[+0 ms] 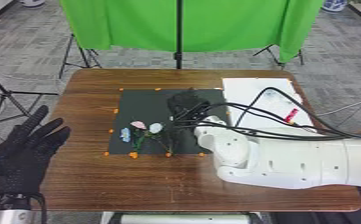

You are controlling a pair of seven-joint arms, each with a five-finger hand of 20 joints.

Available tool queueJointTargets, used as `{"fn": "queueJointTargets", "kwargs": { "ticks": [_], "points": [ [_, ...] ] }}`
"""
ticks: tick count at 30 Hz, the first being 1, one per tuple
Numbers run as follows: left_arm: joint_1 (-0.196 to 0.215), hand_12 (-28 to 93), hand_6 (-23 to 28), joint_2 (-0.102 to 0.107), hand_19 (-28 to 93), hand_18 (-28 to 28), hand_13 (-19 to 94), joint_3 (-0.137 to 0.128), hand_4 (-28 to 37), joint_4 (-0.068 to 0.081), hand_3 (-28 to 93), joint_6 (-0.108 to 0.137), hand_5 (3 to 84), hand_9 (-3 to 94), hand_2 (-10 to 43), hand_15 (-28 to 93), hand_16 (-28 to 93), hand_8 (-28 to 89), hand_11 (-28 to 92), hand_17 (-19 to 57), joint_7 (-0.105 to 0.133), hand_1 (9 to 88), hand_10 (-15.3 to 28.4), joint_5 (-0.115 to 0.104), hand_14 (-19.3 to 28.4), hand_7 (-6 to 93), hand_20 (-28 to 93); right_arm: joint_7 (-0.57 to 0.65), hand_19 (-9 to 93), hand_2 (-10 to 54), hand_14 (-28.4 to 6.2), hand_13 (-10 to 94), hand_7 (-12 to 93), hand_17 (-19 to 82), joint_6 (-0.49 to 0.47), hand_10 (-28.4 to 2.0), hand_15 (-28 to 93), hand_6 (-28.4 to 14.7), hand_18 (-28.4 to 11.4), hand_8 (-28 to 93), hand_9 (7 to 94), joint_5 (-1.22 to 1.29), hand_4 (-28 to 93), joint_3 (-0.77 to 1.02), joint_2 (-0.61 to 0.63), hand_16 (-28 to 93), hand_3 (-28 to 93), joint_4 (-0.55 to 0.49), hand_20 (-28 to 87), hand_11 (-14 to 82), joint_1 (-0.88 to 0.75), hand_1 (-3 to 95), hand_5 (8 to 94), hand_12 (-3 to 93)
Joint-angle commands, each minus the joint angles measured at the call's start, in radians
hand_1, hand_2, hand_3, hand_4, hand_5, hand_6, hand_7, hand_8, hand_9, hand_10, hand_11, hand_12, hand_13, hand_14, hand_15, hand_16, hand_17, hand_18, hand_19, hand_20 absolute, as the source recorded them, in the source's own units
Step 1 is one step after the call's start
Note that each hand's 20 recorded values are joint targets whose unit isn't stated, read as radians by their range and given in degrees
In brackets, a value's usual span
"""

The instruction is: Arrange flowers

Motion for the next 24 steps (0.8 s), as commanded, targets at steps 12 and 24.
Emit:
{"fn": "queueJointTargets", "kwargs": {
  "ticks": [12,24],
  "points": [
    [-0.01,12,6.4,0.008,54,21.3,24,0.019,-28.2,0.014,78,-0.012,32.6,31.5,5.9,63,-12,-9,31,-9.2,-0.005,19.6,17.3,0.001,25.4,13.8,29,0.052,82,-9.5,-4.7,82,17,29,-0.009,-6.6,59,3.1,-18.6,2,92.0,0.017,-28,-0.005,-0.072,20,71,0.071,23,20.7,-0.01,51.4,83.8,24.9],
    [-0.009,10,6.0,0.009,55,21.2,24,0.021,-28.2,0.013,79,-0.007,32.4,31.5,5.9,65,-13,-10,34,-8.9,-0.006,19.5,16.5,-0.003,24.6,15.0,28,0.051,82,-9.5,-5.5,80,17,28,-0.08,-7.8,59,1.9,-18.9,2,90.4,0.029,-28,0.009,-0.089,20,70,0.067,23,21.9,-0.028,50.1,82.5,24.0]
  ]
}}
